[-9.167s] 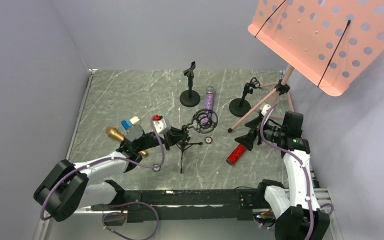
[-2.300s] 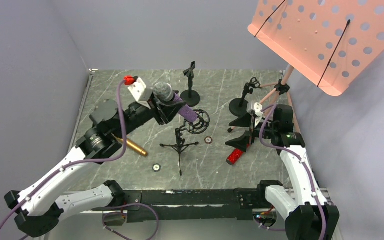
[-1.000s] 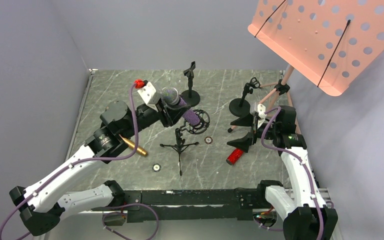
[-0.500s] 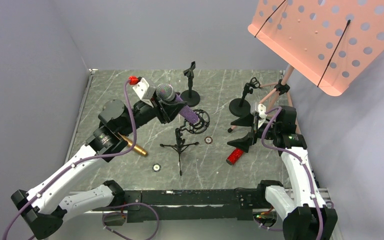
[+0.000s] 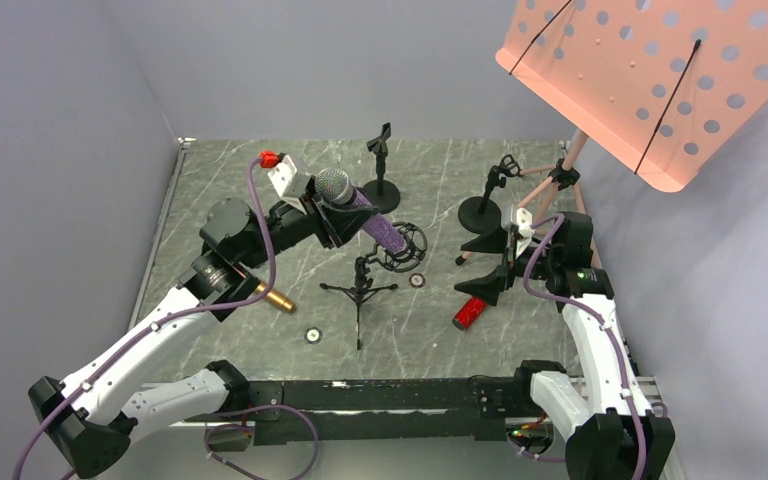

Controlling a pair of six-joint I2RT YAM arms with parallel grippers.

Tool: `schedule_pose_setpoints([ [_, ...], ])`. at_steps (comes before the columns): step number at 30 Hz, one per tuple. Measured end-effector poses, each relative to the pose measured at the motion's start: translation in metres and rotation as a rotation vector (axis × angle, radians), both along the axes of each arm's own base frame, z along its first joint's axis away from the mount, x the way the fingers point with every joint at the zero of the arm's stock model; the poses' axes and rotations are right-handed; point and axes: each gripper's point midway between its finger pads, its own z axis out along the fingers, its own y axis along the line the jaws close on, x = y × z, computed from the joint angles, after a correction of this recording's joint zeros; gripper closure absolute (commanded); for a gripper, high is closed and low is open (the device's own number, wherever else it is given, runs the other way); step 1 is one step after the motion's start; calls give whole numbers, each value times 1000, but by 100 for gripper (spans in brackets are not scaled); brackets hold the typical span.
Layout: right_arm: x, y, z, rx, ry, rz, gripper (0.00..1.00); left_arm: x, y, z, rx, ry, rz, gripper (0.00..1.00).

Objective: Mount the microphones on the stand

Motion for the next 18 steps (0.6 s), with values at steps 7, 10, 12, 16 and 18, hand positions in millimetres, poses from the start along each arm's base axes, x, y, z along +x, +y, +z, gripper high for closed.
schedule_pose_setpoints([
  [7,0,0,0,1,0,1,0,-4,-4,-1,4,-2,-32,100],
  [10,0,0,0,2,0,3,0,-3,-4,-1,6,-2,-32,100],
  [12,-1,0,0,2,0,3,0,-3,-4,-3,12,-4,-28,100],
  [16,-1,0,1,4,0,3,0,2,-1,-8,34,1,3,100],
  [18,-1,0,1,4,-1,3,0,7,1,-15,54,16,30,100],
])
